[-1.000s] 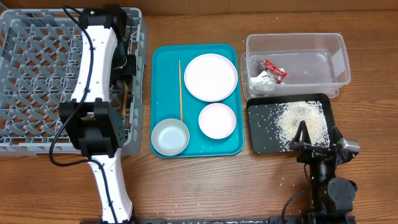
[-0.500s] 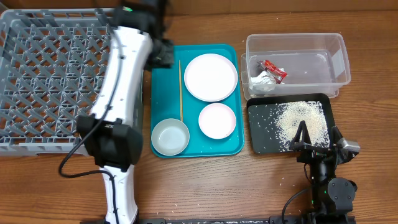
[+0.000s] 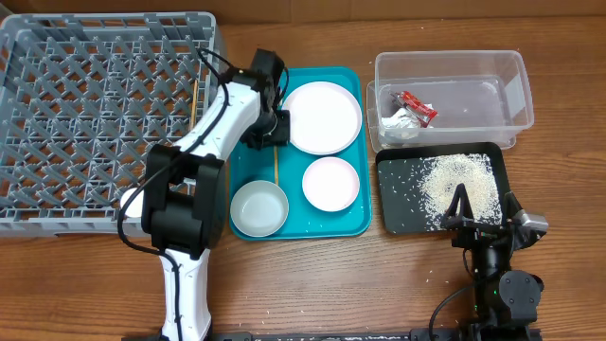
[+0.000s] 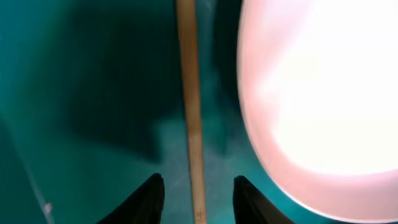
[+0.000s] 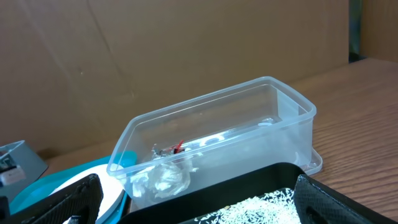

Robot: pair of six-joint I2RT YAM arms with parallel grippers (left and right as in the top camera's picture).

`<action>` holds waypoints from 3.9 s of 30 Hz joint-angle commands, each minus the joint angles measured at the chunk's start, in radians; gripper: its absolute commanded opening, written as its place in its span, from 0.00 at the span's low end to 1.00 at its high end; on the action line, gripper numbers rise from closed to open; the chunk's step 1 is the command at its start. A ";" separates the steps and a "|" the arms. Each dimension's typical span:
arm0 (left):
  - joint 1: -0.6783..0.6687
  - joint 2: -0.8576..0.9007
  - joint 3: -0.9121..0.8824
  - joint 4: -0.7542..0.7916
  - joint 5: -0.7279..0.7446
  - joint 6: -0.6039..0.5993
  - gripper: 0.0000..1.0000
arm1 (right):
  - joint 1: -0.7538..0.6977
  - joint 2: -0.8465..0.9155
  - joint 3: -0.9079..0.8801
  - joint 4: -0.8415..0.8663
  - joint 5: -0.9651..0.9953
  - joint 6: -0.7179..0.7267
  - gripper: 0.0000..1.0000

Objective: Sort waste into correct bins and load items into the dishwasher

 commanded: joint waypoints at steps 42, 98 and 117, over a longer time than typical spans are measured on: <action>0.169 -0.021 0.550 -0.667 -0.323 0.066 0.04 | -0.005 -0.011 -0.010 0.005 -0.002 0.000 1.00; -0.338 -0.319 -0.091 -0.138 -0.257 -0.197 0.92 | -0.005 -0.011 -0.010 0.005 -0.002 0.000 1.00; -0.327 -0.061 -0.071 -0.145 -0.162 -0.146 0.04 | -0.005 -0.011 -0.010 0.005 -0.002 0.000 1.00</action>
